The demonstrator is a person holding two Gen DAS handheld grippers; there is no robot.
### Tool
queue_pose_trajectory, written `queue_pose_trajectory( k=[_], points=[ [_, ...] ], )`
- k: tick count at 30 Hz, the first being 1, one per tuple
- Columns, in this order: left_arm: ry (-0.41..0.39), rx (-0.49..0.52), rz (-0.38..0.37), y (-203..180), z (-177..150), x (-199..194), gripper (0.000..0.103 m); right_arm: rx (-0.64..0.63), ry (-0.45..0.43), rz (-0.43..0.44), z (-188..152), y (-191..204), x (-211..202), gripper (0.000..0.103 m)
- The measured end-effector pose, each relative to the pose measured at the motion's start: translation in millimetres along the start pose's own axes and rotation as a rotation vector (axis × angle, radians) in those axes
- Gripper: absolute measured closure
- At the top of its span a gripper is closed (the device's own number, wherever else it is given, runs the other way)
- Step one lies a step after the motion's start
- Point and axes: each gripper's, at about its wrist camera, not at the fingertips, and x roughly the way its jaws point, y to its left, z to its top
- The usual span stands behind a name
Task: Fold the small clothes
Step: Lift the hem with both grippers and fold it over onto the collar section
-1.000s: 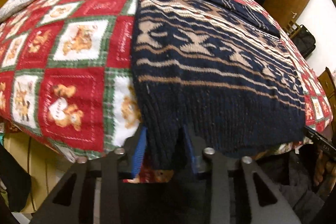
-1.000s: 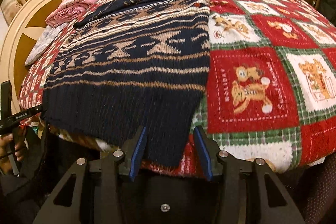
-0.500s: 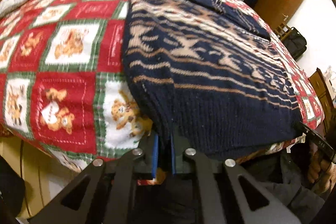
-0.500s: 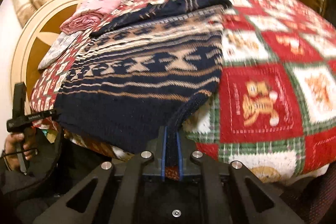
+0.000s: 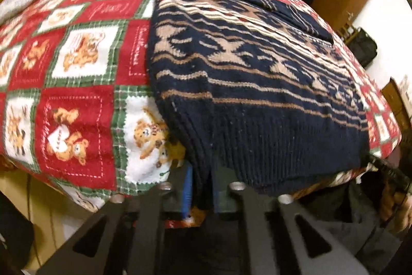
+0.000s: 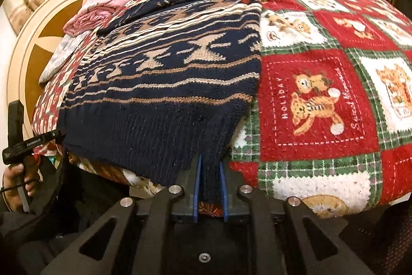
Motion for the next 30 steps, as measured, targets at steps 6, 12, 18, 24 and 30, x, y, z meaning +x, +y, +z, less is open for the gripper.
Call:
queue_pose_trajectory(
  k=[6, 12, 18, 24, 30],
  points=[
    [-0.071, 0.059, 0.044, -12, 6, -13, 0.093, 0.03, -0.081, 0.075, 6, -1, -17, 0.095],
    [-0.141, 0.096, 0.05, -18, 14, -33, 0.093, 0.03, -0.174, 0.103, 11, 0, -38, 0.095],
    [-0.165, 0.1, 0.04, -19, 20, -42, 0.093, 0.049, -0.198, 0.115, 10, -3, -44, 0.096],
    [-0.176, 0.099, 0.019, -21, 25, -47, 0.093, 0.088, -0.215, 0.159, 15, -10, -50, 0.096],
    [-0.192, 0.063, -0.041, -15, 36, -51, 0.093, 0.079, -0.253, 0.175, 30, -7, -61, 0.096]
  ],
)
